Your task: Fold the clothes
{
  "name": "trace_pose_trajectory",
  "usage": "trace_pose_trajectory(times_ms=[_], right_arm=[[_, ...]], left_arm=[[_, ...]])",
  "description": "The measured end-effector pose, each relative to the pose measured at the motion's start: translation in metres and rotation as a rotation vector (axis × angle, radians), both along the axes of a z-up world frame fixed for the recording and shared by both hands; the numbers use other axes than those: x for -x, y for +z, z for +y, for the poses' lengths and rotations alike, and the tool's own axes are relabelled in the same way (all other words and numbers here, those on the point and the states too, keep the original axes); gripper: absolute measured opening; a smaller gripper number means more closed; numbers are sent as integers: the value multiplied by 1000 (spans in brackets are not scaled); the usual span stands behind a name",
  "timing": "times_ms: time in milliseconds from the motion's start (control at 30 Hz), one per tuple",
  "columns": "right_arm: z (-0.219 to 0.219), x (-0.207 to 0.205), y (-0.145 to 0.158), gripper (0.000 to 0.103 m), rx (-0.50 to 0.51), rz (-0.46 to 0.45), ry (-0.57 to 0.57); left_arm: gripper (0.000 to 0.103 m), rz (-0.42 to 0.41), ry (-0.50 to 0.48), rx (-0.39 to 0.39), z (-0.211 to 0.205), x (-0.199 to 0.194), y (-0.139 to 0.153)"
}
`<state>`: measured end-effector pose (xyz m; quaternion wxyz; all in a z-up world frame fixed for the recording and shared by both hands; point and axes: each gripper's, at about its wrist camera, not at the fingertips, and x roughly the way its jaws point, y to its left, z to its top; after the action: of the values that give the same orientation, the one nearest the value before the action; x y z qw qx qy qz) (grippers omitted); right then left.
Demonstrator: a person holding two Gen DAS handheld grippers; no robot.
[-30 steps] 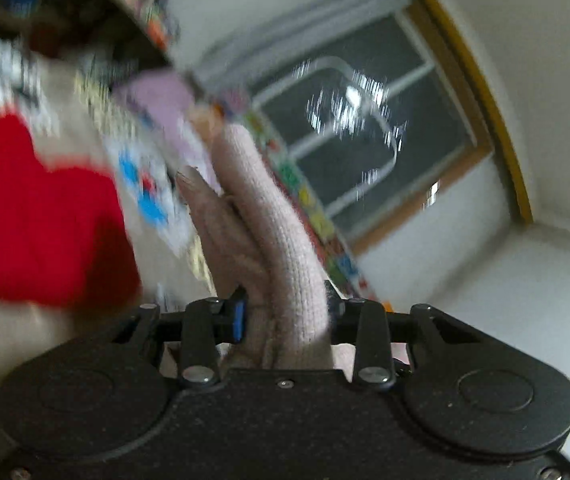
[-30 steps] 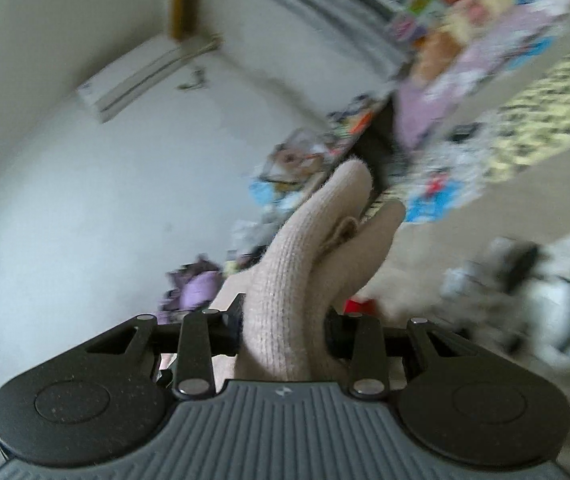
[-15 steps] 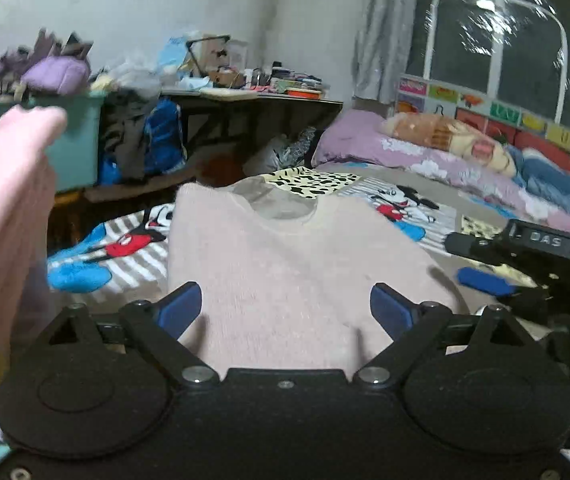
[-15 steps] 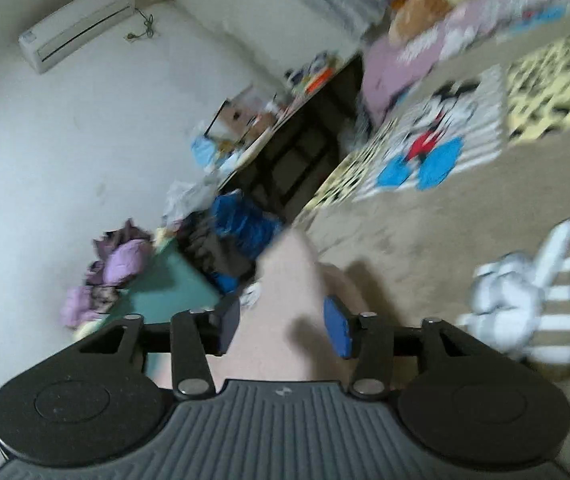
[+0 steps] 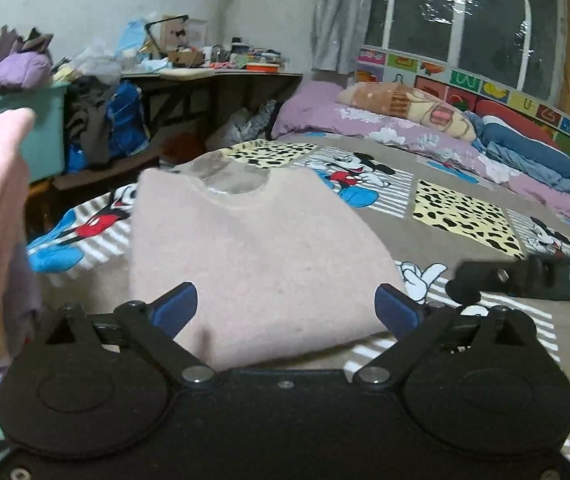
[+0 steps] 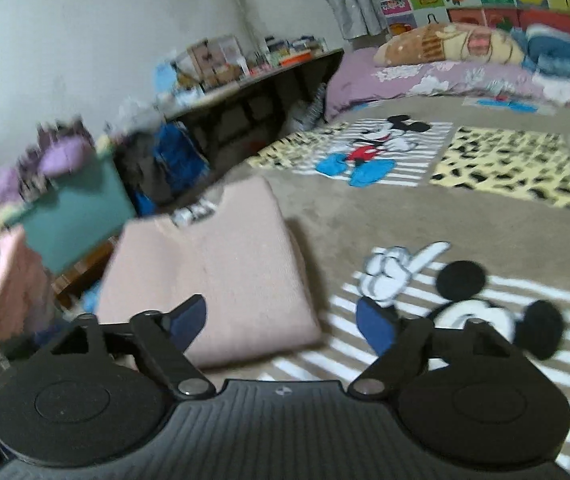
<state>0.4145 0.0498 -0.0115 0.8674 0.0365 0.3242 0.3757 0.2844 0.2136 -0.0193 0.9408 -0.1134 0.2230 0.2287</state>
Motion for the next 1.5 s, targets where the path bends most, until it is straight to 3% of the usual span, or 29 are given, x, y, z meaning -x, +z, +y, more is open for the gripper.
trace_pose_trajectory(times_ms=[100, 200, 433, 600, 700, 833, 1500], right_arm=[[9, 18, 10, 96, 119, -42, -22], [14, 36, 20, 101, 172, -76, -28], [26, 76, 42, 102, 252, -117, -26], [32, 98, 55, 102, 286, -146, -25], [35, 108, 62, 102, 304, -162, -36], [39, 116, 67, 102, 310, -168, -57], [78, 140, 73, 102, 341, -166, -74]], left_arm=[[103, -18, 8, -7, 5, 13, 11], [103, -23, 15, -11, 7, 24, 20], [103, 0, 104, -91, 0, 51, 35], [103, 81, 165, -123, -1, 64, 48], [103, 86, 134, -109, 4, 78, 52], [103, 94, 49, 7, 17, 91, 53], [103, 80, 55, -42, 37, 119, 59]])
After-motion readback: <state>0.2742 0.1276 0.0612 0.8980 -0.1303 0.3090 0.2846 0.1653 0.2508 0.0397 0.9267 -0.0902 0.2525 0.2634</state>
